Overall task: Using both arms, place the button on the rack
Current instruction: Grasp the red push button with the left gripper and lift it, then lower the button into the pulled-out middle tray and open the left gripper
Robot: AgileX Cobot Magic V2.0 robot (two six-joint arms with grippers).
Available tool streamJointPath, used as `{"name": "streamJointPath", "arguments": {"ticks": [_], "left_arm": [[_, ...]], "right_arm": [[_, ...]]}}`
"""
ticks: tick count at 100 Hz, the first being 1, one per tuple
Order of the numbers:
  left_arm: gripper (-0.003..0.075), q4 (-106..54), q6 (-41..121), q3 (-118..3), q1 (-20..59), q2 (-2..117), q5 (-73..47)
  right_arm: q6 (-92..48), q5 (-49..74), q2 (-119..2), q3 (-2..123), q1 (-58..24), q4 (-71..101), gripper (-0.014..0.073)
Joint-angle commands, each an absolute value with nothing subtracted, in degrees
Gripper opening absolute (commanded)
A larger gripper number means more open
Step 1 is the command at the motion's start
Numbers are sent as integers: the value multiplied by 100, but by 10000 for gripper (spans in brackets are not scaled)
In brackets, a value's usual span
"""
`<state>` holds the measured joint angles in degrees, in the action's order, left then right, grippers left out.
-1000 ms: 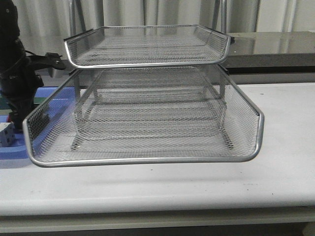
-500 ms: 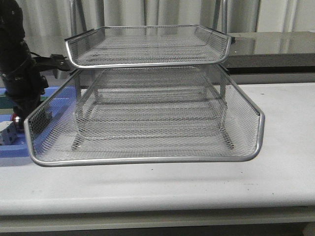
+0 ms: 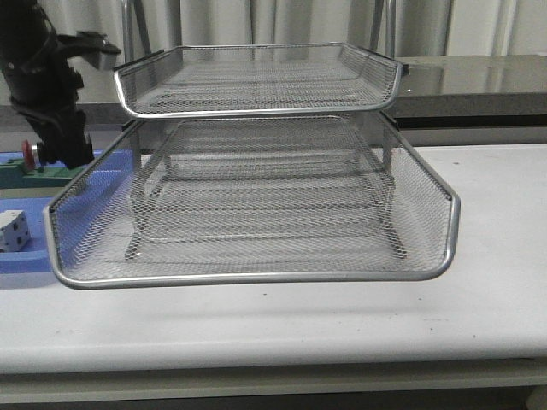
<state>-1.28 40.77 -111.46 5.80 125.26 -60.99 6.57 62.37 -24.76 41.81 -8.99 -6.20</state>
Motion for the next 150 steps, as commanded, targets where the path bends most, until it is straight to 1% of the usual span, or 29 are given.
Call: {"name": "streamJointPath", "arguments": {"ticks": [1,16,34,50,70,84,101,129,150], "left_arm": [[-20,-141,3776,-11471,510,11873,-6191],[-20,-153,3456,-11507,446,11464,-6467],[-20,-434,3435,-11507,436,10913,-6936],[-20,-1269,3445,-11507,436,10419,-7256],[-20,-2062,3445,-11507,565,9870,-7256],[-20,-2101,3458,-11472,1006,9652,-7256],[-20,-2101,3502,-11275,1808,9621,-7256],[-20,-2038,3655,-10331,3085,9621,-7231],[-20,-1725,3660,-9699,3681,9621,-6793]], "right_arm": [[640,5936,-2509,4368,-901,-745,-71],[640,5936,-2509,4368,-901,-745,-71],[640,5936,-2509,4368,-901,-745,-71],[640,5936,-2509,4368,-901,-745,-71],[640,5936,-2509,4368,-901,-745,-71],[640,5936,-2509,4368,-901,-745,-71],[640,5936,-2509,4368,-901,-745,-71],[640,5936,-2509,4368,-901,-745,-71],[640,5936,-2509,4368,-901,-745,-71]]}}
